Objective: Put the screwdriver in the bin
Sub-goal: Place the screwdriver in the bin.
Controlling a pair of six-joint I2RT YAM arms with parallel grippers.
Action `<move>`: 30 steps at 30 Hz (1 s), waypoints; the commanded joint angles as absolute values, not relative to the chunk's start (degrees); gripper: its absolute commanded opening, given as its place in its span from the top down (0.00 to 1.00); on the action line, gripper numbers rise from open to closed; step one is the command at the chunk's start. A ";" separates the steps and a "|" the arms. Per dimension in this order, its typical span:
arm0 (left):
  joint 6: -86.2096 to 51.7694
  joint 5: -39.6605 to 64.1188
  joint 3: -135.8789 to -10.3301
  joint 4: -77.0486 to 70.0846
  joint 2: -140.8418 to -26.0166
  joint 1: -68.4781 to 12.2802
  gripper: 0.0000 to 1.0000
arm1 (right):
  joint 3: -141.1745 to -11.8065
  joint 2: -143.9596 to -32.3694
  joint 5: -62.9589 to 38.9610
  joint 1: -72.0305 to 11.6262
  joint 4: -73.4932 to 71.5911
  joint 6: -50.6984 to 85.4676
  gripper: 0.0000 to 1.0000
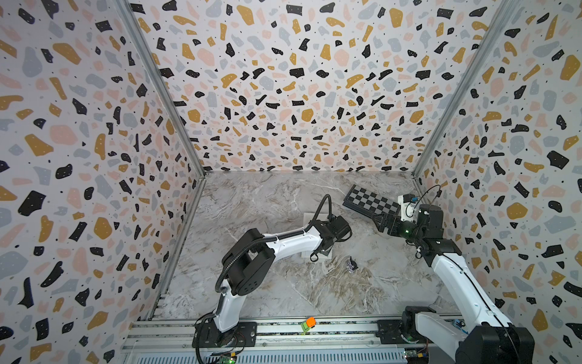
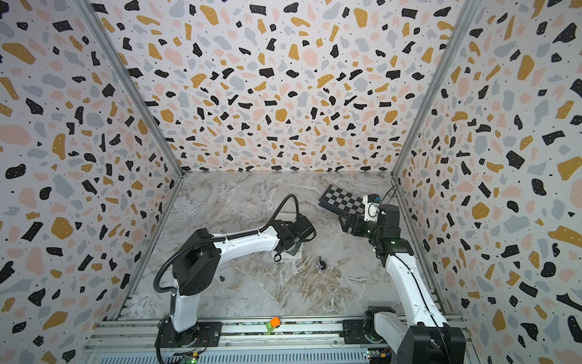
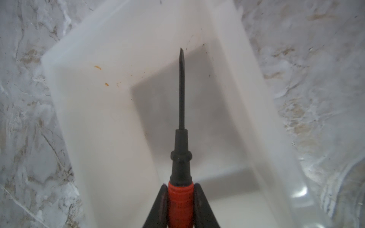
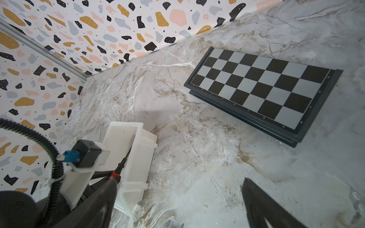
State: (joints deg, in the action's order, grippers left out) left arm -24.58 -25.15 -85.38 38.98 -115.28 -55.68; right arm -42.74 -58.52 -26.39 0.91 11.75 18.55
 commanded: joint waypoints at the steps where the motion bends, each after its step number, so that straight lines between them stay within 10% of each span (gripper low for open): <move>1: -23.91 -26.60 -86.86 39.55 -115.97 -55.74 0.94 | -44.83 -56.69 -26.60 1.18 12.97 18.03 0.01; 30: -24.74 -26.07 -87.06 37.95 -113.08 -53.01 0.66 | -44.91 -56.67 -26.65 1.41 13.01 18.35 0.01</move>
